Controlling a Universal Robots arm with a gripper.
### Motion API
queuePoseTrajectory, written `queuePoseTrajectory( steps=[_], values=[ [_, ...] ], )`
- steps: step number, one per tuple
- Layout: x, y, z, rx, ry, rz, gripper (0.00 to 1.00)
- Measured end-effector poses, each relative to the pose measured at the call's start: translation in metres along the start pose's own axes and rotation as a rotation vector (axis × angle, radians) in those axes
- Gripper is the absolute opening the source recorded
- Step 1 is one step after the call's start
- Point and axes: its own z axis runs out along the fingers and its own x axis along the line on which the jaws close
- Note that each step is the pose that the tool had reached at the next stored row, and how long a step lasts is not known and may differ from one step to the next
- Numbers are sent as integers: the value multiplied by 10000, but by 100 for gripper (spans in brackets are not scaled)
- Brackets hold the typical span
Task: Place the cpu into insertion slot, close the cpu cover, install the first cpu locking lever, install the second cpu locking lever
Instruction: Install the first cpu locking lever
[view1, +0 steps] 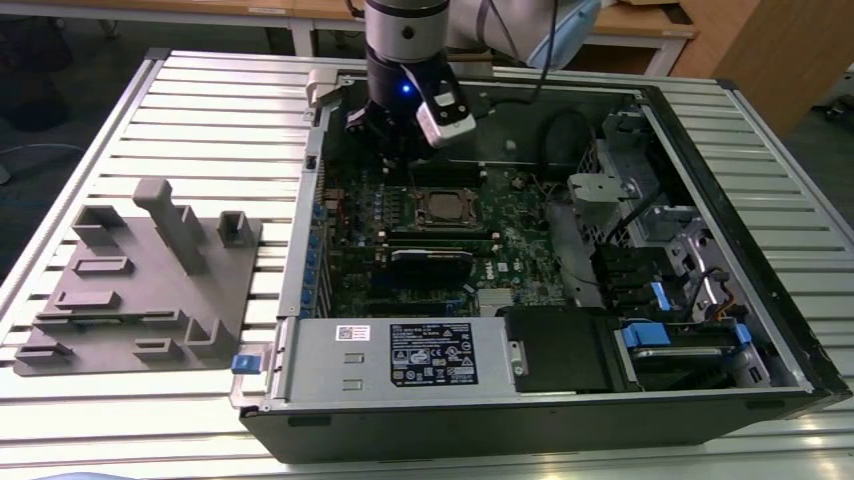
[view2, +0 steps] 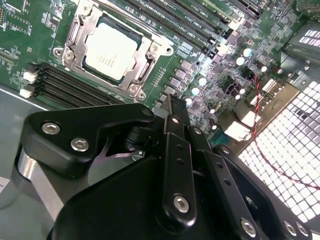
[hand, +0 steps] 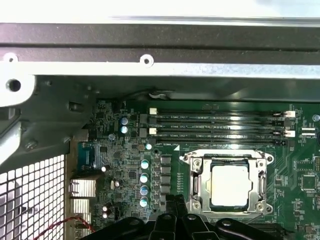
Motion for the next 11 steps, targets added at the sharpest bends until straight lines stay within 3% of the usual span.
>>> queuePoseTrajectory(
  steps=[11],
  values=[
    [71,125,10,-1,-1,38,11]
  ],
)
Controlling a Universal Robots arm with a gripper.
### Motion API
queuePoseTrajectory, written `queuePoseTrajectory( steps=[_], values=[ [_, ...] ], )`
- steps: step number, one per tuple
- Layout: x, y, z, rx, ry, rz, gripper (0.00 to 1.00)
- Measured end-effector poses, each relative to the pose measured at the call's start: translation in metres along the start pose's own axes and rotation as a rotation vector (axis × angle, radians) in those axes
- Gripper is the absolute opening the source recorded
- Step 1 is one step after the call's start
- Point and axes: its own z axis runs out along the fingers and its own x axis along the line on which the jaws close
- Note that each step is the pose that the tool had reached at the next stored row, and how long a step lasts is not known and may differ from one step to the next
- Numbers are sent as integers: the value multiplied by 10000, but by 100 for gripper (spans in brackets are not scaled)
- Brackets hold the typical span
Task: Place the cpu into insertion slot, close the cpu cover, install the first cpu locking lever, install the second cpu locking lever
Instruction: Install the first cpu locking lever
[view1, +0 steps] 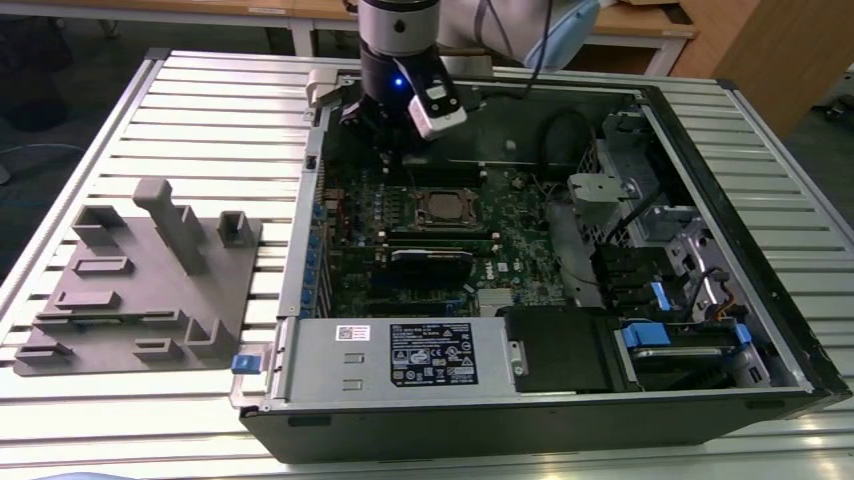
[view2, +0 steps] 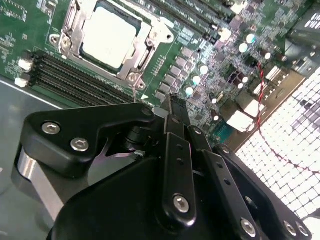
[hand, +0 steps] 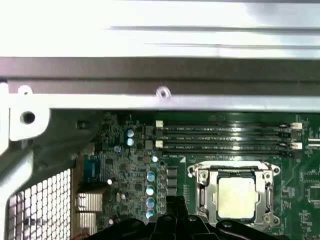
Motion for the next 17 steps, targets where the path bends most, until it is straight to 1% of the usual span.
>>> queuePoseTrajectory(
  steps=[4,11,17],
  values=[
    [25,64,6,0,0,18,11],
    [29,173,16,0,-1,39,11],
    [30,228,22,1,-1,42,11]
  ],
)
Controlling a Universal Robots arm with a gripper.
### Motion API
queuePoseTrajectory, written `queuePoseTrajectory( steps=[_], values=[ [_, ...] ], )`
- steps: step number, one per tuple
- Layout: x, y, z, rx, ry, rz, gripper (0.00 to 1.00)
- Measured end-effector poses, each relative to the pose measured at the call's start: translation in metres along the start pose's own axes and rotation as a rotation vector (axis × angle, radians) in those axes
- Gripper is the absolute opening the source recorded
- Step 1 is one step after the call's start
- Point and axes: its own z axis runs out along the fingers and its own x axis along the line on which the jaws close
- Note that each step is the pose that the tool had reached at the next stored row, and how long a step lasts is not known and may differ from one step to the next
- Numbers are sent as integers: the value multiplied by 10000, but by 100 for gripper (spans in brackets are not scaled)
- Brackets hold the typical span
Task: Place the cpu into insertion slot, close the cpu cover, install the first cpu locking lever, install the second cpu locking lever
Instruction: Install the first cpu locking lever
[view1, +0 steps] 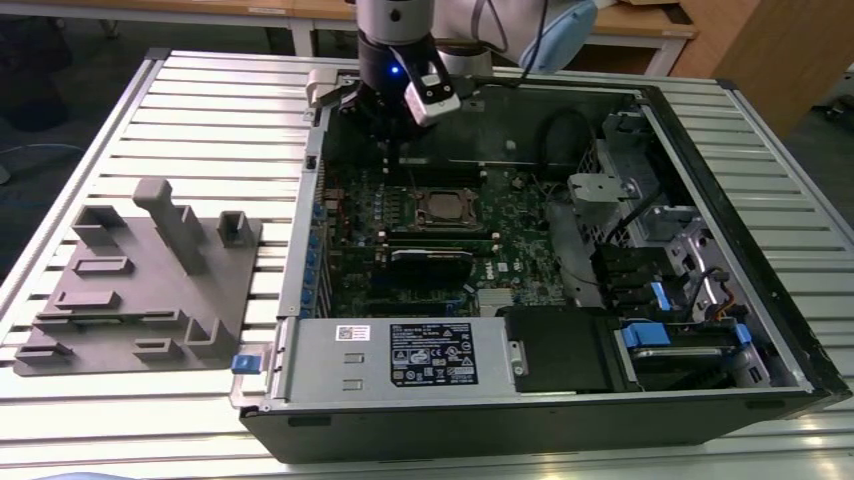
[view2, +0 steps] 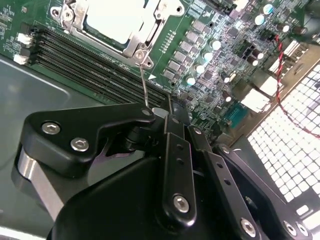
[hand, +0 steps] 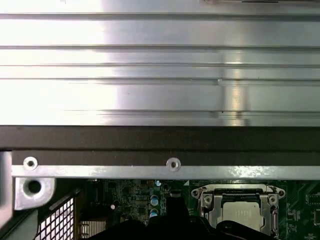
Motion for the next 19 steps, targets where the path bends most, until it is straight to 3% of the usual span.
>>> queuePoseTrajectory(
  steps=[7,19],
  values=[
    [-23,21,9,-1,0,4,11],
    [-196,26,27,1,0,38,11]
  ],
)
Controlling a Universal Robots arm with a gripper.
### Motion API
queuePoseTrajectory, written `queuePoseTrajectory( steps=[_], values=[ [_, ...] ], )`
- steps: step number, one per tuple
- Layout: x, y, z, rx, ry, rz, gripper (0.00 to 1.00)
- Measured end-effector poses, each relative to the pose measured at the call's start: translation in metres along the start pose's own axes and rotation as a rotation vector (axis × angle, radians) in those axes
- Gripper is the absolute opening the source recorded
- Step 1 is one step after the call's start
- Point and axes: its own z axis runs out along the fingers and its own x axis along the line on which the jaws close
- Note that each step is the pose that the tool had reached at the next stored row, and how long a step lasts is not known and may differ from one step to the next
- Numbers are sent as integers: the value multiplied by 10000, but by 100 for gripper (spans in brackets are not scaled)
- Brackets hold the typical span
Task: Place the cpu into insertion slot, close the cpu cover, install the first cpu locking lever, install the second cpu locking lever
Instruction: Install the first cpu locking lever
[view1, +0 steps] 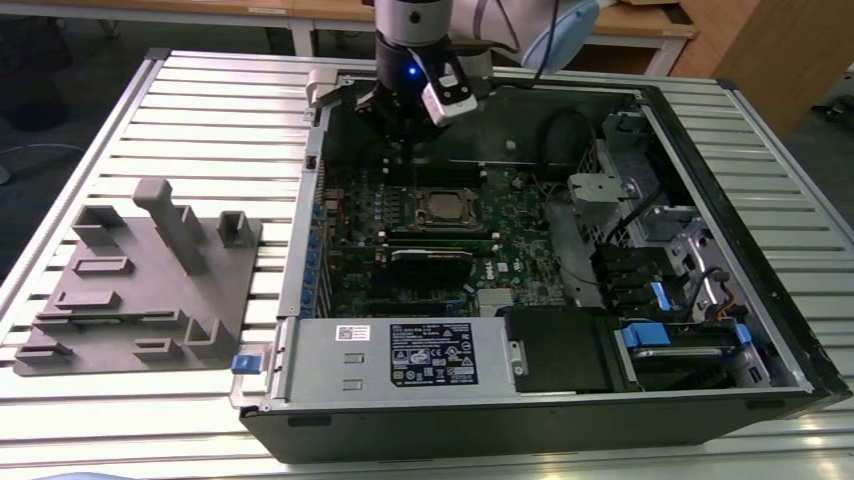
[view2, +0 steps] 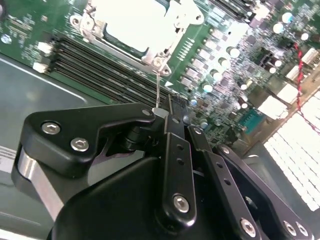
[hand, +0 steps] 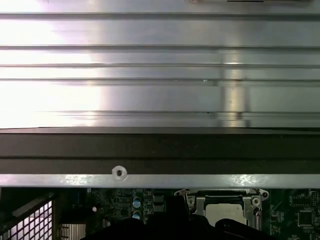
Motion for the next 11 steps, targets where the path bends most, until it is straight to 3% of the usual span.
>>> queuePoseTrajectory(
  steps=[8,11],
  values=[
    [-183,2,12,0,-1,30,11],
    [-202,2,13,1,-1,37,11]
  ],
)
